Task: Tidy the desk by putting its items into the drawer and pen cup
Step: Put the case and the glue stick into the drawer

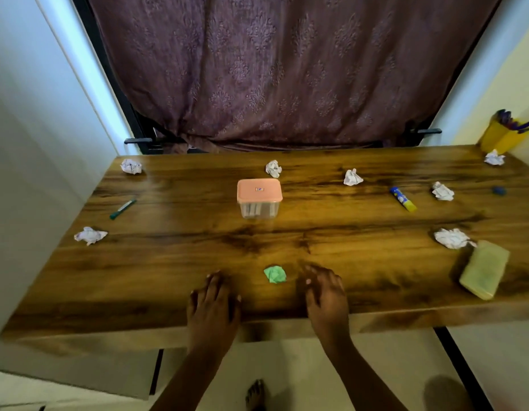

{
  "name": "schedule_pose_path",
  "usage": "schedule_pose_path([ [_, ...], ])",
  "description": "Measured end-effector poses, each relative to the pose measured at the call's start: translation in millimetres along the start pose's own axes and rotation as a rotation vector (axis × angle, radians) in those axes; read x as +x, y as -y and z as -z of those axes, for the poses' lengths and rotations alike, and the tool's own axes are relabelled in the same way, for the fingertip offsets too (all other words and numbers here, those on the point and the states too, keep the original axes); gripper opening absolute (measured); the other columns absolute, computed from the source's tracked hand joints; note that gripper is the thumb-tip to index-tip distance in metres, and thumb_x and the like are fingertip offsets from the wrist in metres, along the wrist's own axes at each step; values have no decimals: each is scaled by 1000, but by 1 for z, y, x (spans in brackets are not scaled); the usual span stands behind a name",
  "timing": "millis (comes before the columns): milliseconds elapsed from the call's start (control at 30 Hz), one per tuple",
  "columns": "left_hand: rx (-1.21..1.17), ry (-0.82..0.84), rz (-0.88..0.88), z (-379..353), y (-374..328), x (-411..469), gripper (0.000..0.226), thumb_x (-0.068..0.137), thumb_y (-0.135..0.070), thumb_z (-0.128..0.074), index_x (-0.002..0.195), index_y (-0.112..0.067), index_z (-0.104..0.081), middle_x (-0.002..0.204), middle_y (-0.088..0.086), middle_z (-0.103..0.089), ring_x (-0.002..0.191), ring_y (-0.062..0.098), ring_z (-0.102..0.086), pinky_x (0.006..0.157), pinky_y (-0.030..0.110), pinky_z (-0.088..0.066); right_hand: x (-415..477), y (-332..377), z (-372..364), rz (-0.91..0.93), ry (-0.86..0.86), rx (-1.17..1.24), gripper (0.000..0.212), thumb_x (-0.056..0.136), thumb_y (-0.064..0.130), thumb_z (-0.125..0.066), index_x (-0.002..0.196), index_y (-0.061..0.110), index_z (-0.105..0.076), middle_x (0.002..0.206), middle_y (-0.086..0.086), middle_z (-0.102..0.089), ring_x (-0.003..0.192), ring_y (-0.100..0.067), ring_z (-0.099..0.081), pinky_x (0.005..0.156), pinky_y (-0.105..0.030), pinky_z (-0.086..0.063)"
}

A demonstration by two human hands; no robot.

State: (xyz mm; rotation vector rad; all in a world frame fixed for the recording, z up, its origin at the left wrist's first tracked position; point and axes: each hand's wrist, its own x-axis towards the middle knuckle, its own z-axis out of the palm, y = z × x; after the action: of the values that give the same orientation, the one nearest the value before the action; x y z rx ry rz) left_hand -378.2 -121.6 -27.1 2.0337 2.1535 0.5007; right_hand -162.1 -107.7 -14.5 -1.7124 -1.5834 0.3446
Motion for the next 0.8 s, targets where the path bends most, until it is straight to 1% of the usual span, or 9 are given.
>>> schedule_pose_path([
  [67,4,-38,-29,-4,4,-17,58,94,-50,-23,131,-17,-54,139,4,-52,133,24,-42,104,48,-35,-33,-5,4,25,-57,107,34,92,33,-40,102,17,-68,98,-1,-67,94,-19,-61,81,-32,-50],
  [133,25,-58,-56,-5,5,-23,60,97,-51,-16,135,-18,-50,142,4,-49,135,22,-40,107,45,-31,-60,-6,-1,-106,-44,339,18,93,21,-50,93,21,-67,89,4,-68,86,-10,-62,77,-22,-50],
  [267,63,-33,-81,-7,7,-31,64,98,-51,-9,139,-19,-46,144,6,-46,136,25,-38,107,45,-32,-86,-13,-26,-811,-62,968,23,93,3,-46,80,10,-63,74,-10,-62,70,-24,-57,63,-31,-45],
  [367,77,-22,-125,-8,12,-28,65,97,-53,-8,143,-19,-39,147,7,-41,139,26,-34,110,47,-29,-91,-28,-47,-1230,147,1260,27,96,24,-41,86,7,-58,85,-13,-61,75,-25,-58,72,-36,-45],
  [533,-140,-143,-197,-20,27,-60,61,97,-52,-18,149,-20,-25,158,5,-18,146,21,-11,118,39,-3,-95,-44,-74,-1361,121,1543,69,94,63,-26,130,5,-41,118,-21,-54,110,-34,-53,104,-48,-32],
  [600,-540,-262,222,-45,39,-91,67,96,-52,-27,152,-18,-12,160,4,-2,147,18,2,117,35,6,-97,-44,-77,-1365,88,1576,81,92,67,-20,141,5,-33,141,-17,-42,135,-33,-36,112,-48,-23],
  [700,-1193,-265,1199,-76,67,-107,78,92,-64,-24,152,-17,-10,158,12,-13,145,33,-12,117,52,-11,-94,-41,-83,-1357,46,1634,84,91,69,-18,147,7,-25,153,-14,-28,143,-29,-24,116,-47,-16],
  [733,-1446,-146,1337,-81,72,-103,84,88,-71,-21,151,-16,-14,155,12,-21,143,35,-17,116,54,-14,-93,-41,-86,-1358,31,1641,84,90,70,-18,147,8,-24,154,-14,-26,143,-29,-23,117,-47,-15],
  [800,-1963,-29,1297,-84,74,-91,88,84,-77,-21,147,-16,-28,149,10,-34,140,34,-27,115,53,-16,-90,-40,-91,-1351,17,1654,87,89,72,-18,148,9,-21,155,-13,-23,144,-28,-22,117,-48,-15],
])
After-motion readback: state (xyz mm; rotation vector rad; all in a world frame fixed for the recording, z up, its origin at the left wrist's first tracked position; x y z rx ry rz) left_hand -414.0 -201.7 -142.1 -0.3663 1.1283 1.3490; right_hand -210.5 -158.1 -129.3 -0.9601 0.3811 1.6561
